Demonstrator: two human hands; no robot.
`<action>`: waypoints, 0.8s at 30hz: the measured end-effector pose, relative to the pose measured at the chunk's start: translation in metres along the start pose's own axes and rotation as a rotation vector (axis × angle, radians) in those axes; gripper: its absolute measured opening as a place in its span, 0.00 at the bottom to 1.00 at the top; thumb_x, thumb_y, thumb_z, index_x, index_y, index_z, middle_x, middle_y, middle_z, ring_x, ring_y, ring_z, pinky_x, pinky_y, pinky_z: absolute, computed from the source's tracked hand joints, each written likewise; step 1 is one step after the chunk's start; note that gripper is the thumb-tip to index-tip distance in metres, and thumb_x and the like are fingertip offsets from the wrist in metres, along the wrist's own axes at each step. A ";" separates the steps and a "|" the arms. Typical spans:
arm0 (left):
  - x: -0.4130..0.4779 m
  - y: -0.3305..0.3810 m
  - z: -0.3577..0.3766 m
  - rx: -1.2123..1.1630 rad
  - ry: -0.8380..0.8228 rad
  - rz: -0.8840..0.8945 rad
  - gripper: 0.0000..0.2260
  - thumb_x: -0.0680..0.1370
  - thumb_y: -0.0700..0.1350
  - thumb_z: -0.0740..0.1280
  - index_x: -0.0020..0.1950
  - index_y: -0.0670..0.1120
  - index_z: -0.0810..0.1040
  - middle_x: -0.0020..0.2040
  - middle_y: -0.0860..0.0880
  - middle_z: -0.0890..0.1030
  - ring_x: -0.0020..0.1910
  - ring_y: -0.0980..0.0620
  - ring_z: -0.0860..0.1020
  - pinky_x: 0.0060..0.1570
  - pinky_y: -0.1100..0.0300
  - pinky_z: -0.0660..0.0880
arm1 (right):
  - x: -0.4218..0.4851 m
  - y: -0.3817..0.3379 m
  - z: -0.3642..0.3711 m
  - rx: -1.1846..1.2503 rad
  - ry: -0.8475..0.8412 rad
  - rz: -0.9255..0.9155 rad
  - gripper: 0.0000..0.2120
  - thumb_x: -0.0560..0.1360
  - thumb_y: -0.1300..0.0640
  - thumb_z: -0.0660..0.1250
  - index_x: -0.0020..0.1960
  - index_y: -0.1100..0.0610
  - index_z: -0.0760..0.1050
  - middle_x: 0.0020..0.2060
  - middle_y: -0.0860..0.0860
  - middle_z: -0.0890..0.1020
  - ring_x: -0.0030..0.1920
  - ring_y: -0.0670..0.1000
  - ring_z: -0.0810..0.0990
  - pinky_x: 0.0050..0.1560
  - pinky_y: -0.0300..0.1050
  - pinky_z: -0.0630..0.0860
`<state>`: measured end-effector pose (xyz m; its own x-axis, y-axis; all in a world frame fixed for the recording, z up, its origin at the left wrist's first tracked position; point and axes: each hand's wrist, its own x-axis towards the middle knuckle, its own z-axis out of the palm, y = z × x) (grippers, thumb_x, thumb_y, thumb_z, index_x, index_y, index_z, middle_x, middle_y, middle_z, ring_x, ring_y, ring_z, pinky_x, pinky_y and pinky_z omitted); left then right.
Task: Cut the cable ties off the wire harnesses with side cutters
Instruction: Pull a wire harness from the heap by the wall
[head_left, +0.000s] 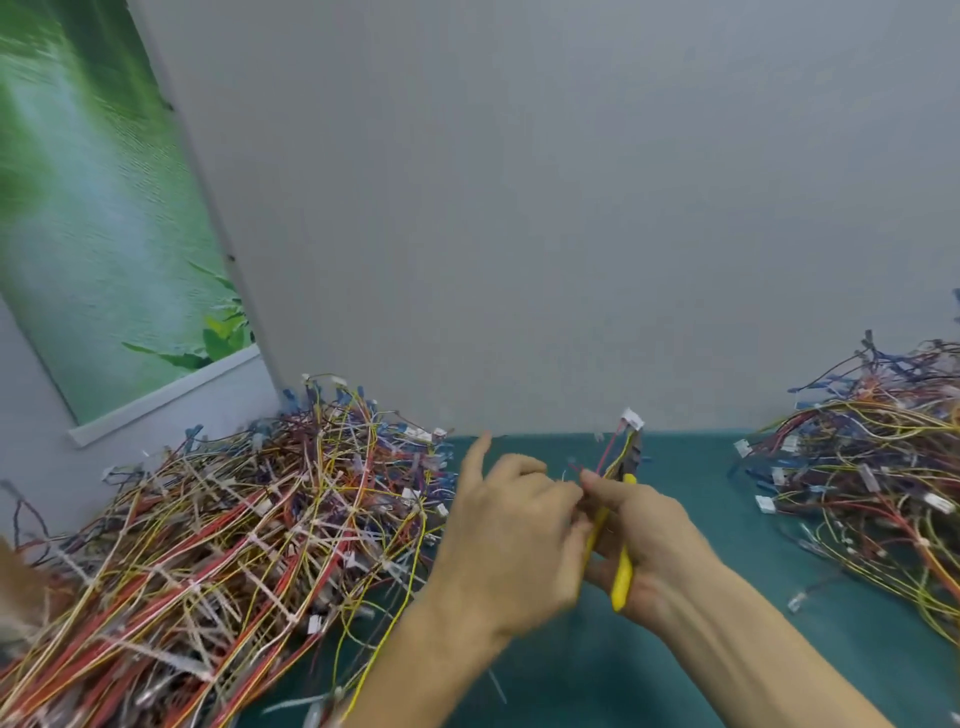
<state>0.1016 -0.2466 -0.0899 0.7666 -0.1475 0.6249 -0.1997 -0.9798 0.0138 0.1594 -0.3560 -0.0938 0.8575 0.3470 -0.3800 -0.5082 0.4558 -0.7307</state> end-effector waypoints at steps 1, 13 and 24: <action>0.001 -0.005 -0.004 -0.109 0.046 -0.044 0.11 0.73 0.51 0.63 0.48 0.50 0.83 0.43 0.53 0.84 0.49 0.52 0.80 0.63 0.51 0.71 | 0.003 0.002 -0.002 -0.020 0.008 -0.024 0.05 0.78 0.62 0.65 0.44 0.59 0.76 0.27 0.52 0.77 0.26 0.49 0.74 0.29 0.44 0.75; -0.007 -0.128 -0.032 -0.232 -0.426 -0.414 0.13 0.69 0.64 0.70 0.39 0.55 0.82 0.35 0.55 0.81 0.35 0.59 0.78 0.37 0.63 0.72 | 0.027 -0.002 -0.036 -0.021 0.184 -0.140 0.08 0.80 0.61 0.64 0.41 0.59 0.72 0.33 0.53 0.76 0.30 0.50 0.74 0.33 0.46 0.73; -0.022 -0.135 -0.024 -0.578 -0.205 -0.500 0.10 0.72 0.57 0.69 0.38 0.52 0.83 0.31 0.45 0.77 0.30 0.55 0.71 0.35 0.60 0.68 | 0.026 0.006 -0.040 -0.175 0.197 -0.116 0.07 0.75 0.68 0.67 0.41 0.61 0.72 0.32 0.57 0.77 0.31 0.53 0.78 0.33 0.49 0.79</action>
<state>0.0974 -0.1076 -0.0866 0.9350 0.2144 0.2824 -0.0444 -0.7194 0.6932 0.1820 -0.3773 -0.1309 0.9169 0.1270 -0.3783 -0.3987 0.3287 -0.8561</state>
